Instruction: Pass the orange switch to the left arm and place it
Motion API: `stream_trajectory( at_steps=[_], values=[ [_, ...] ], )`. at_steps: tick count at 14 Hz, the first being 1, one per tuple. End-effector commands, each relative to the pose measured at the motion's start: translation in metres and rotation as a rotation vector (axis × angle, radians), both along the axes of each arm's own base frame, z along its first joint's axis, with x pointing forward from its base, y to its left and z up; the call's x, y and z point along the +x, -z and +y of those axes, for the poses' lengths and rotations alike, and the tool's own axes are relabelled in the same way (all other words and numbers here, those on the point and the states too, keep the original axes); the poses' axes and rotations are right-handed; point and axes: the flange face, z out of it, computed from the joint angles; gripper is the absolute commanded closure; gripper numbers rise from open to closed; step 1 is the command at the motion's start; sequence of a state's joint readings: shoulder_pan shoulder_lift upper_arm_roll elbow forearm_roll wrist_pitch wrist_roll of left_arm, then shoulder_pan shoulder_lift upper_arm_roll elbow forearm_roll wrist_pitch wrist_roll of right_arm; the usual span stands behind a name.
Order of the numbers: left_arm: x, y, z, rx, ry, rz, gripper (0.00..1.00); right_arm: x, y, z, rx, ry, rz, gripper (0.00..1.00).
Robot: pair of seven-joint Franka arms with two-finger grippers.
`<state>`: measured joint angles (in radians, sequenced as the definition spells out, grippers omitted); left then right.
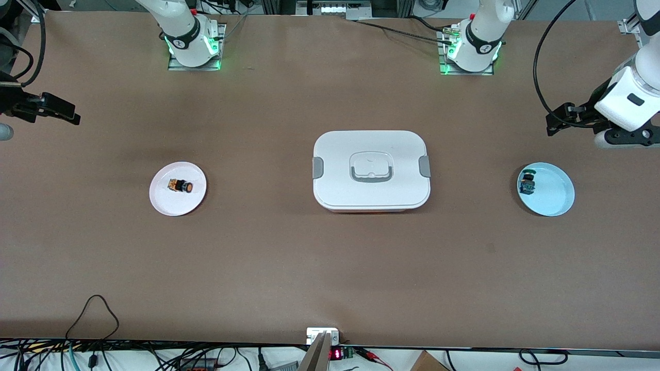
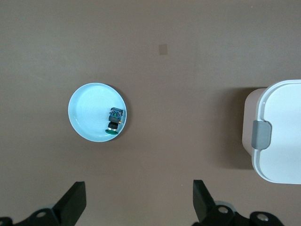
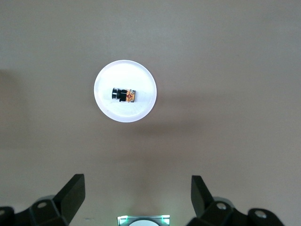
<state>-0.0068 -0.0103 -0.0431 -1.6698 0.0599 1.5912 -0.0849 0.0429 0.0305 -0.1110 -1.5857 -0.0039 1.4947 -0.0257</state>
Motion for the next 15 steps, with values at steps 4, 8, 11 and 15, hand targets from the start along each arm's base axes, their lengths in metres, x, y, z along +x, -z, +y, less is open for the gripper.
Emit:
stream_trajectory(
  at_steps=[4,8,11,15],
  values=[
    [-0.006,-0.003,-0.001,-0.011,0.022,0.022,0.0,-0.004,-0.004,-0.001,0.022,0.008,-0.012,0.0],
    [-0.005,-0.004,-0.001,-0.011,0.017,0.021,0.0,0.006,0.007,0.001,0.021,0.002,-0.026,0.0],
    [-0.005,-0.004,-0.001,-0.011,0.019,0.021,0.0,0.019,0.022,0.002,0.005,-0.024,-0.05,0.0],
    [-0.006,-0.004,-0.001,-0.011,0.022,0.022,0.0,0.036,0.057,-0.001,0.008,0.004,-0.015,0.0]
  ],
)
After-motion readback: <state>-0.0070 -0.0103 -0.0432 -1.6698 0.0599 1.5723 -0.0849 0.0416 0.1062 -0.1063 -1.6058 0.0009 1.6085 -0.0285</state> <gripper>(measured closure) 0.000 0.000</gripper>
